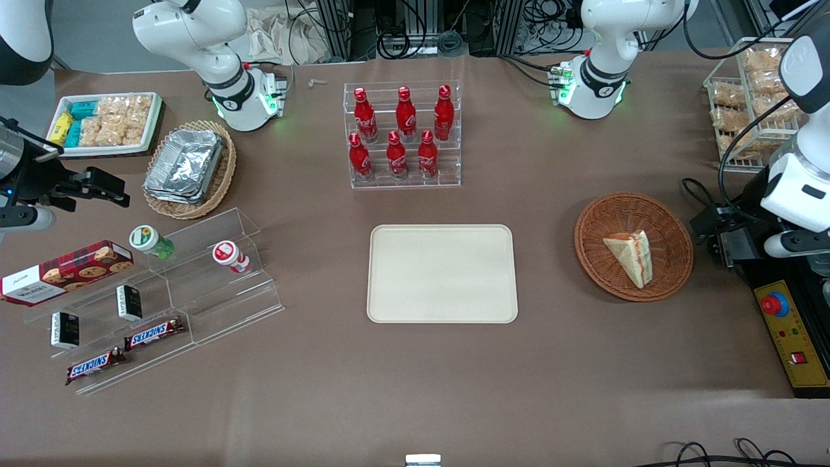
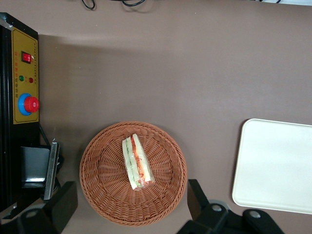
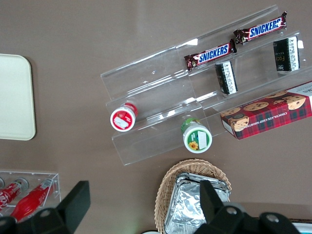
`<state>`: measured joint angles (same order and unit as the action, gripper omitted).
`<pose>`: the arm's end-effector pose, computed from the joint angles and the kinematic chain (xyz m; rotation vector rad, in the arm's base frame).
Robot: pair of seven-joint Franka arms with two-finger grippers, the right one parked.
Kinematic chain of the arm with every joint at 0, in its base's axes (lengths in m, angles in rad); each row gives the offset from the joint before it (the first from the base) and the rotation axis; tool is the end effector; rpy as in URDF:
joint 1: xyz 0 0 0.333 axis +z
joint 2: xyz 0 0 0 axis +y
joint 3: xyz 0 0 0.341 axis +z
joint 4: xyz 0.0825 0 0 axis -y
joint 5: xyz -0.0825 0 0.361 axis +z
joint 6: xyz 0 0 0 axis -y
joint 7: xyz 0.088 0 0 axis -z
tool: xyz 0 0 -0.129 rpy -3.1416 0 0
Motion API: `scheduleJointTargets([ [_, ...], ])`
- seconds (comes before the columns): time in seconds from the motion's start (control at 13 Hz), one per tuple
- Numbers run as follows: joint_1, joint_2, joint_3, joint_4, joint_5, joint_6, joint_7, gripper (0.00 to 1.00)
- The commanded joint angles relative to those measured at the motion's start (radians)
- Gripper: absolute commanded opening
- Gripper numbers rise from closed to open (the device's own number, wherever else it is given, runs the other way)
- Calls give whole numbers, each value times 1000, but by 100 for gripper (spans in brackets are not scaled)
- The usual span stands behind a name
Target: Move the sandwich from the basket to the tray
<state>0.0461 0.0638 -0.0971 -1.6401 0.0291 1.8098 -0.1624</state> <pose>0.5734 -0.0246 0.5831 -3.1216 -0.1664 -0.1690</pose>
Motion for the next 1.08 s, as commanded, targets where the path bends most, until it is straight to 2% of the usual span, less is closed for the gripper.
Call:
scheduleJointTargets([
  [0.0,29,17,-1,34,-18,-26,21,100],
  [0.23,26,22,-3,23,-11,-46,9,100],
  [0.31,27,22,-1,14,-15,-65,-47,100],
  [0.46,24,4,-3,-51,-3,-64,-286,100],
  [0.54,26,-10,-3,-90,5,-46,-317,100],
  [0.77,29,-68,2,-267,8,109,-396,100],
  [1.0,55,-185,-1,-566,11,381,-372,100],
])
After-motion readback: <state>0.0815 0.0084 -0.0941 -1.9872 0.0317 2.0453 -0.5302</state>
